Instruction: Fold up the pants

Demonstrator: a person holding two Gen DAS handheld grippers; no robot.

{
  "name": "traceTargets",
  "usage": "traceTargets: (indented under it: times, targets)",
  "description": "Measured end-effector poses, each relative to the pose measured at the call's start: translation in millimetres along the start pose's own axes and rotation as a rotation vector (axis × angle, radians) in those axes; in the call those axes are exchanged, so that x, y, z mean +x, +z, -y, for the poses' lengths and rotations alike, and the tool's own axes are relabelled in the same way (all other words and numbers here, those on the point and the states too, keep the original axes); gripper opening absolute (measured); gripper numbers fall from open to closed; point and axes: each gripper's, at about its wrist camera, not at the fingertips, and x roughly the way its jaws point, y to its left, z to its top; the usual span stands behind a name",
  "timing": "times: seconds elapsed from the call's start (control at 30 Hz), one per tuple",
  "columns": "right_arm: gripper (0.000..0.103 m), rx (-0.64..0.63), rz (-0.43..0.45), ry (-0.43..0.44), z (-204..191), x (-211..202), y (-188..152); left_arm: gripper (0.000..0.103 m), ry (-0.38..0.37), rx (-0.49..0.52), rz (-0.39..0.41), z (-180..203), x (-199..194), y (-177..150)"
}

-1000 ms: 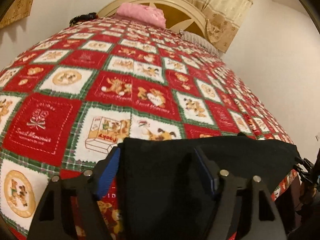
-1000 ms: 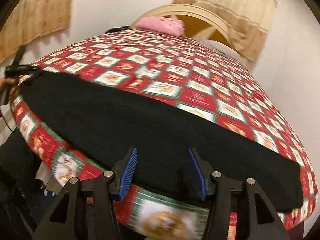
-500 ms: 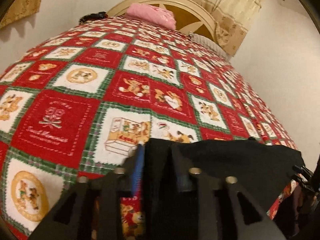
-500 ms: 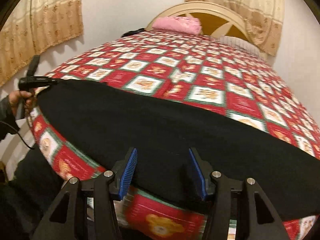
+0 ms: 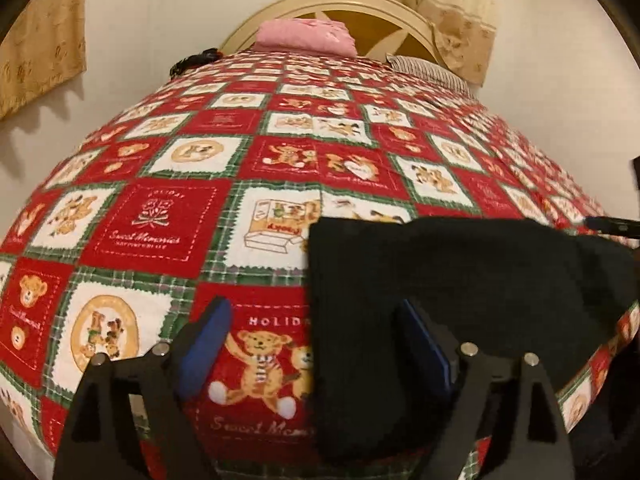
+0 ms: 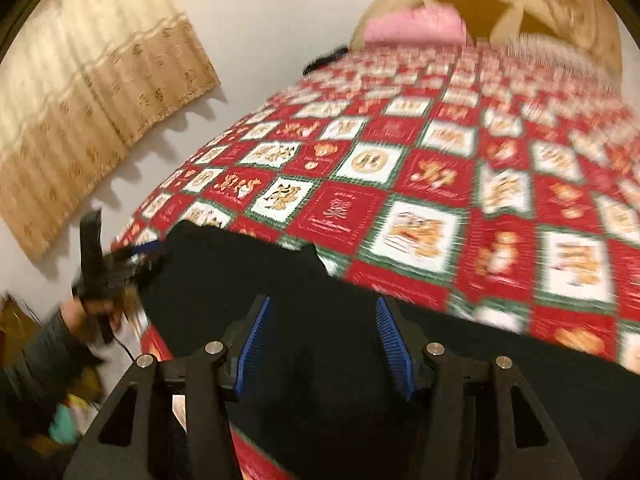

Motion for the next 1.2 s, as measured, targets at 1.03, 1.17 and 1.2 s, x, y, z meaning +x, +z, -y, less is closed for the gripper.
traceTargets:
  times: [1.03,1.17,1.2]
  targets:
    - [0.000,0.315,-0.150,0.068,49.5,99.5,36.9,0.101,0.058,0.043,-0.020,17.0,13.1,-3.5]
    - [0.046,0.249,-0.116,0.063,35.8,80.1,34.8,0.101,0.070,0.031,-0.020,17.7,9.7,-4.0]
    - [0.061,0.230,-0.106,0.052,32.8,74.8,33.3,0.101,0.076,0.025,-0.021,17.8,7.6,-4.2]
